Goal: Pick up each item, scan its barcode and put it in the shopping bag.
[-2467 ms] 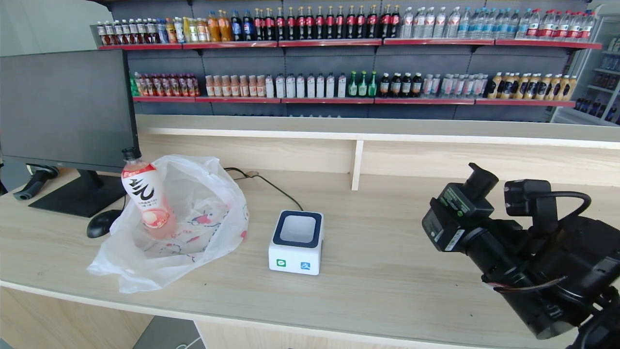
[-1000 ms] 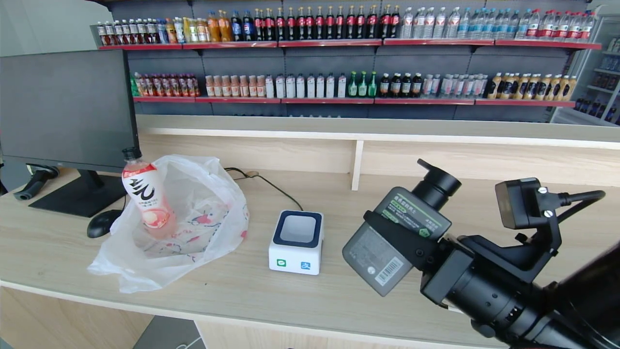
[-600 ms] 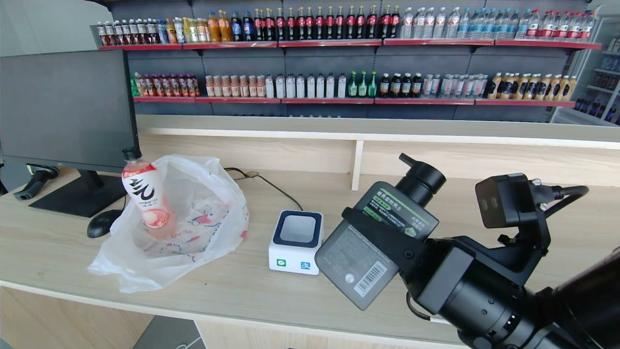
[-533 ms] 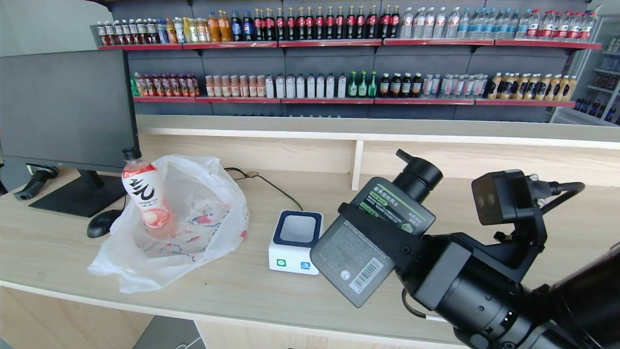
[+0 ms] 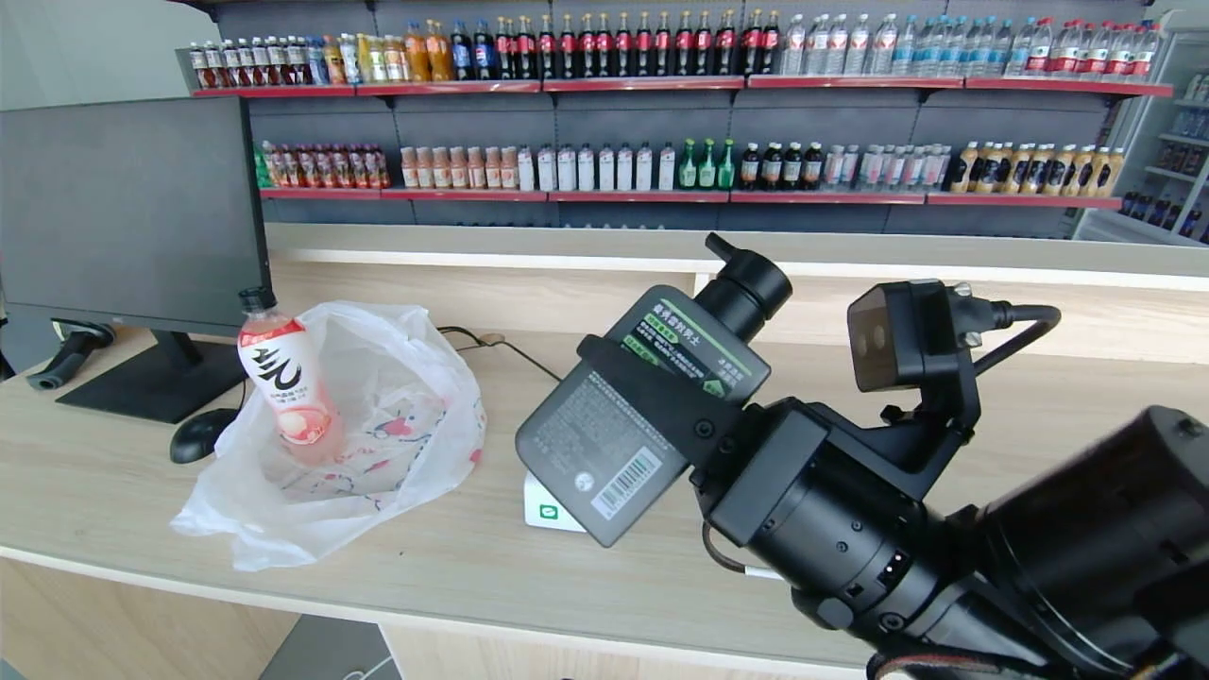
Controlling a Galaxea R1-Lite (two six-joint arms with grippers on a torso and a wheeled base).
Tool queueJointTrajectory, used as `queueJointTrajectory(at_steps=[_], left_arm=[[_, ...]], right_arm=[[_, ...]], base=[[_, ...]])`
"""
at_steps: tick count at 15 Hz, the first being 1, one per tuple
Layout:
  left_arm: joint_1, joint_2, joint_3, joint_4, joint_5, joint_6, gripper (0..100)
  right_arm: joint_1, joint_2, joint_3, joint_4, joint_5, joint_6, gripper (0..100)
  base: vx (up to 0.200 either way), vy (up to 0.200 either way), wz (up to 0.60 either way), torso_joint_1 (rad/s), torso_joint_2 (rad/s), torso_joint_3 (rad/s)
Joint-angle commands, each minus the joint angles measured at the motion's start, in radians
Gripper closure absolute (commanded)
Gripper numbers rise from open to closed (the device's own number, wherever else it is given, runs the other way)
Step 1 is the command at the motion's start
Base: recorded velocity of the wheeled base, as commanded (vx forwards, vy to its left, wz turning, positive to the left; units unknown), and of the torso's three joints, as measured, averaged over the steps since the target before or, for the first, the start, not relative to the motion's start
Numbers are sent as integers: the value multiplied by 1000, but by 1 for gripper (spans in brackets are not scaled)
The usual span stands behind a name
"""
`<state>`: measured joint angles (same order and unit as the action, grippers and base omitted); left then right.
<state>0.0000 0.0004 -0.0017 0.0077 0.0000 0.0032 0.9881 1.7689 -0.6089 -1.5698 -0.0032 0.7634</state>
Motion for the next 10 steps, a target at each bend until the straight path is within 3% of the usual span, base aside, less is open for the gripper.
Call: queueJointTrajectory(at_steps=[1,10], left_arm=[[2,0,0,0,0,0,0],[2,0,0,0,0,0,0]], right_arm=[[3,-5,-3,-1,0,1,100],[38,-92,71,-1,2,1,100]], base=[[0,0,0,0,0,0],[0,0,0,0,0,0]])
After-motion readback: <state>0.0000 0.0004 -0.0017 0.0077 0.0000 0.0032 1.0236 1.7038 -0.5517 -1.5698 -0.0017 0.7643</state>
